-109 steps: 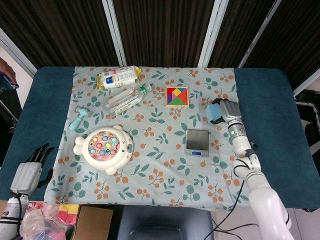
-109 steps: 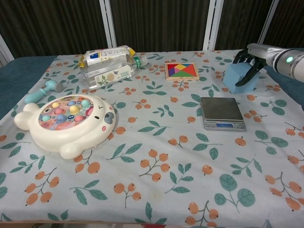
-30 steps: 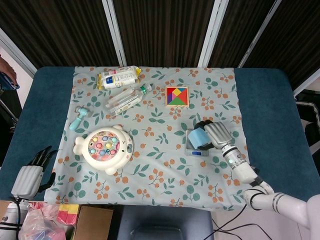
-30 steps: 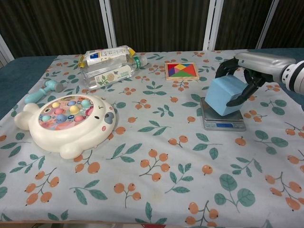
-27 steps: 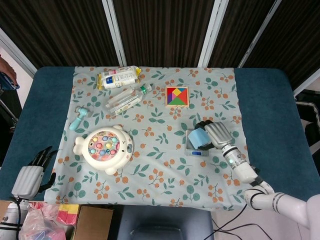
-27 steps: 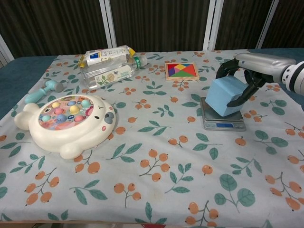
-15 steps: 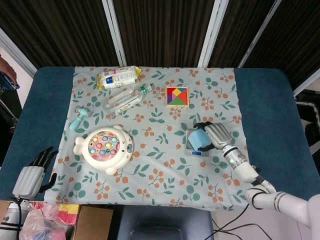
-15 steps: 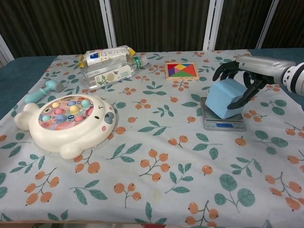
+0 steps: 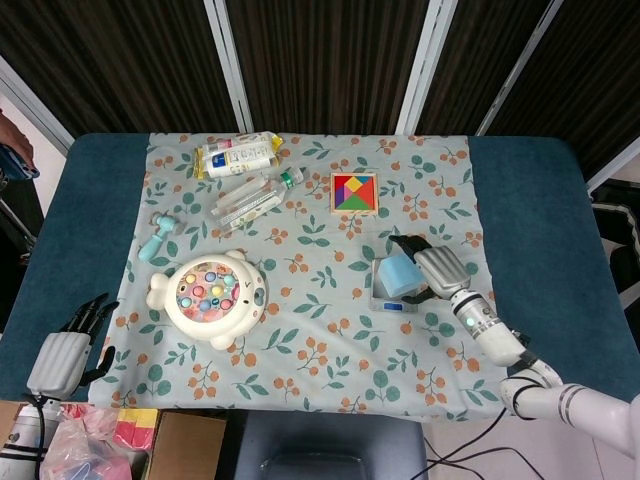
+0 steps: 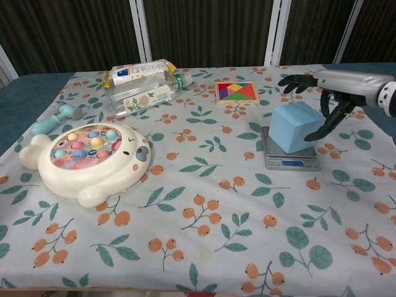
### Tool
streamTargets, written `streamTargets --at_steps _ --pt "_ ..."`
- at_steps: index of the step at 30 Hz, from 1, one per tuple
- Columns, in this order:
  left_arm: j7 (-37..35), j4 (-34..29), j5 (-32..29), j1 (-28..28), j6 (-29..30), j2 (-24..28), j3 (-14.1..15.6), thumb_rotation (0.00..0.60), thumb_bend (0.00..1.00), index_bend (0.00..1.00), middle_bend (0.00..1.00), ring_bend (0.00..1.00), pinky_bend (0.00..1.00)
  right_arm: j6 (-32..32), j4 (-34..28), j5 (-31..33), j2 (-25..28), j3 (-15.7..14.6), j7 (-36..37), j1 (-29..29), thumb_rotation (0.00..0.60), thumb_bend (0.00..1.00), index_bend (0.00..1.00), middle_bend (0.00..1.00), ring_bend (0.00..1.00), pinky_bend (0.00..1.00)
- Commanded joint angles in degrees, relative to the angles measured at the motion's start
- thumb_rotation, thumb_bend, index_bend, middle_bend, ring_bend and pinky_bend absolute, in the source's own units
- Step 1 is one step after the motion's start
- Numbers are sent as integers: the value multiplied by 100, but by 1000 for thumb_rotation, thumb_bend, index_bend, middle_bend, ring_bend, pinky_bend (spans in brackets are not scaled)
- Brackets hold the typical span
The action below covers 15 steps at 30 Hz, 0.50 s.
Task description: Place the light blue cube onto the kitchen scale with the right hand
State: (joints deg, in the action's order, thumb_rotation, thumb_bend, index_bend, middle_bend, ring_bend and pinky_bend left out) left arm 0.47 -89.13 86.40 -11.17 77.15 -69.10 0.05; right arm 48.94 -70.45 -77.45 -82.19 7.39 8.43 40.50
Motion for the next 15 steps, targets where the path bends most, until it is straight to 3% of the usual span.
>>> streamTargets --at_steps 1,8,15 --pt "8 -6 0 7 10 5 2 600 472 131 28 80 389 72 -203 -51 177 -18 -5 -47 600 101 0 138 101 441" --pt "102 -35 11 19 59 9 -9 600 470 131 28 80 389 1017 -1135 -471 974 -126 -603 -469 600 95 0 130 82 374" --pt "225 -140 41 13 113 13 -33 600 469 131 28 80 389 2033 -2841 -161 2099 -374 -2387 -1340 600 94 22 130 117 336"
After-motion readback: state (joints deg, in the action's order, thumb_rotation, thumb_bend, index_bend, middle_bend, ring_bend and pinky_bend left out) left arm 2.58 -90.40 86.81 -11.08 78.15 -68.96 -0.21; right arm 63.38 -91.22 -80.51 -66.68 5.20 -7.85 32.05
